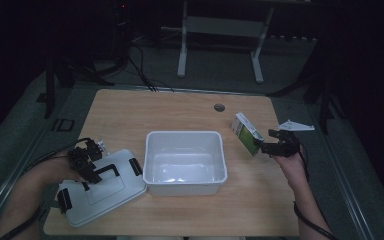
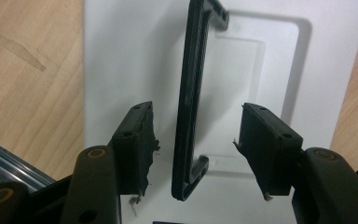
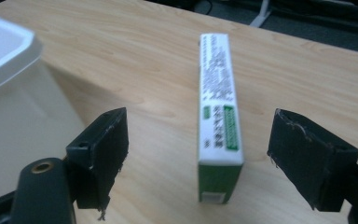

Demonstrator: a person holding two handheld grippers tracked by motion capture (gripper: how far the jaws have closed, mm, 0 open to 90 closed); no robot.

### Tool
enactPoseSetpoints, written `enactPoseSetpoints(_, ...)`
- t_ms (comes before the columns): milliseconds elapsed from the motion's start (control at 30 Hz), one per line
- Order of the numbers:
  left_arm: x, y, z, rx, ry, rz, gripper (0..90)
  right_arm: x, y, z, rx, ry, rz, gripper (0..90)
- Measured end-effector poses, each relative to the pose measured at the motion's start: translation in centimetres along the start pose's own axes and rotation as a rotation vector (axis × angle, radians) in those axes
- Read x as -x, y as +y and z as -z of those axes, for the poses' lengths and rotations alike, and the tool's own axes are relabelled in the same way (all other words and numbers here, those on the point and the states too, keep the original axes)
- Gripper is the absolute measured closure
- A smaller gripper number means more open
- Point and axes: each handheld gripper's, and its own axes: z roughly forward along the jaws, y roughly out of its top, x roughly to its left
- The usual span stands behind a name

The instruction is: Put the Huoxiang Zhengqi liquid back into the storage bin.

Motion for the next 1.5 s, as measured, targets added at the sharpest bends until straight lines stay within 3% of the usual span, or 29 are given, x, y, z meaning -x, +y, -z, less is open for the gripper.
enactPoseSetpoints(167,-0.1,-0.2,-0.3,-0.003,-0.002,0.005,45.2,0.8,1.4,-0.7,-0.030,-0.023,-0.001,19.8)
enactPoseSetpoints(533,-0.1,-0.4,-0.2,-0.005,-0.001,0.005,45.2,1.7,3.4,-2.7,-0.130,-0.027,0.004,19.8)
enactPoseSetpoints(800,0.1,-0.3,-0.2,-0.003,-0.001,-0.014,45.2,2.1,4.3,-4.2,-0.204,-0.055,-0.007,25.8)
enactPoseSetpoints(1000,0.1,-0.1,-0.3,0.005,-0.004,-0.013,45.2,2.1,4.9,-5.2,-0.269,-0.072,0.011,36.9)
enactPoseSetpoints(1133,0.0,-0.1,-0.4,0.002,-0.002,-0.016,45.2,1.9,5.1,-6.0,-0.313,-0.063,0.013,42.8)
enactPoseSetpoints(1267,0.0,-0.2,-0.3,-0.007,0.004,-0.017,45.1,1.5,5.0,-7.2,-0.394,-0.051,0.037,47.5)
enactPoseSetpoints(1500,-0.1,-0.4,-0.2,0.001,0.001,-0.009,45.2,1.1,5.1,-8.3,-0.470,-0.035,0.068,56.5)
